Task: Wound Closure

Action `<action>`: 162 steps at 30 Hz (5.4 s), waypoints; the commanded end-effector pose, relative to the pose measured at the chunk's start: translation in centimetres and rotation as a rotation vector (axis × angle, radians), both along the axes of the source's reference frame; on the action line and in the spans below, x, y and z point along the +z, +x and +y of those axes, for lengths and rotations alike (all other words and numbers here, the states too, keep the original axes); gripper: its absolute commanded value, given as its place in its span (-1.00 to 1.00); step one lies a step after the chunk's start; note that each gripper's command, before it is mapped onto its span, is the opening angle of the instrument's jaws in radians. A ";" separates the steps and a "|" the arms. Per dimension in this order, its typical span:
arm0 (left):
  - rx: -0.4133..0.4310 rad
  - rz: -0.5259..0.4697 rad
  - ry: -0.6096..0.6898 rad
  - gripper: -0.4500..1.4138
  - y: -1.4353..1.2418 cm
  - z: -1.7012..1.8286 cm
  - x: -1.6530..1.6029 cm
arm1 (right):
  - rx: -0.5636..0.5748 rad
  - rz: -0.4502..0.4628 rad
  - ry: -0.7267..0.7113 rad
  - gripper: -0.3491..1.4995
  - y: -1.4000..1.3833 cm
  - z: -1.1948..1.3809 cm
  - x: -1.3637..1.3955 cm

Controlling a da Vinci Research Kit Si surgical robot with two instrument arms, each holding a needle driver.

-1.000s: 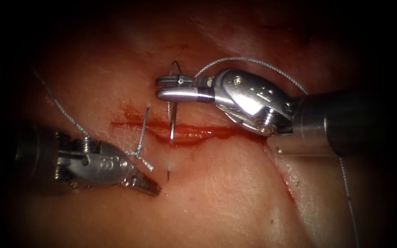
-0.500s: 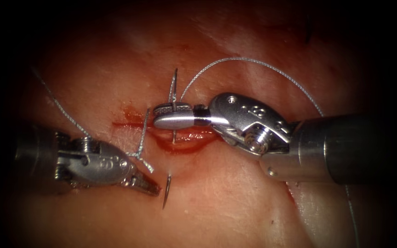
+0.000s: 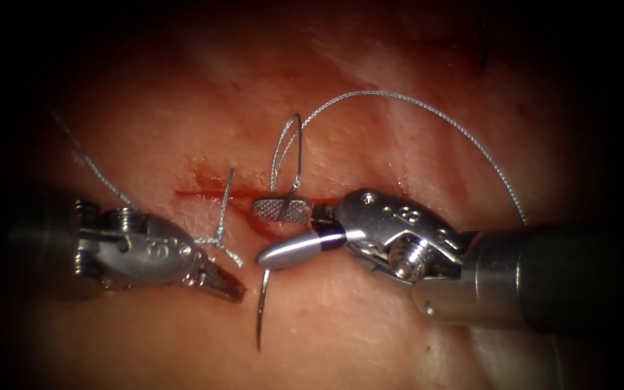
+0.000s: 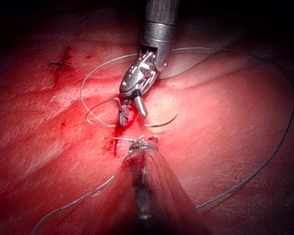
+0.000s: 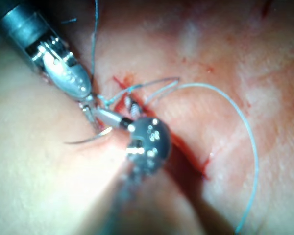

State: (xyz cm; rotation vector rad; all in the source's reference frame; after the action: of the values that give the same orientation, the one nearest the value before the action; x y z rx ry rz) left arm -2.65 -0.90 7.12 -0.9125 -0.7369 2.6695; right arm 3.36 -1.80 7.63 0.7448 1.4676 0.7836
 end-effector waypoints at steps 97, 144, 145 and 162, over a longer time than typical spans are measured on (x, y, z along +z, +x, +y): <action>-0.455 -0.618 0.021 -1.00 0.09 1.41 -1.78 | -0.018 -0.247 -0.413 0.22 0.00 -0.28 -0.18; -0.428 -0.618 -0.069 -1.00 -0.01 1.11 -1.57 | -0.157 -0.209 -0.300 -1.00 -0.25 -0.68 -1.31; -0.428 -0.618 -0.070 -1.00 -0.01 1.10 -1.56 | -0.156 -0.206 -0.309 -1.00 -0.21 -0.68 -1.36; -0.529 -0.519 -0.179 -1.00 0.82 1.56 -1.48 | -0.007 -0.295 -0.401 0.72 -0.28 -0.44 -1.02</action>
State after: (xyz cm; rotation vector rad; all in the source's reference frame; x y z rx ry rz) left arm -1.77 0.67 5.58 -1.6093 -0.2688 2.0675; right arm 3.02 -2.21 6.55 0.3094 1.2922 0.5448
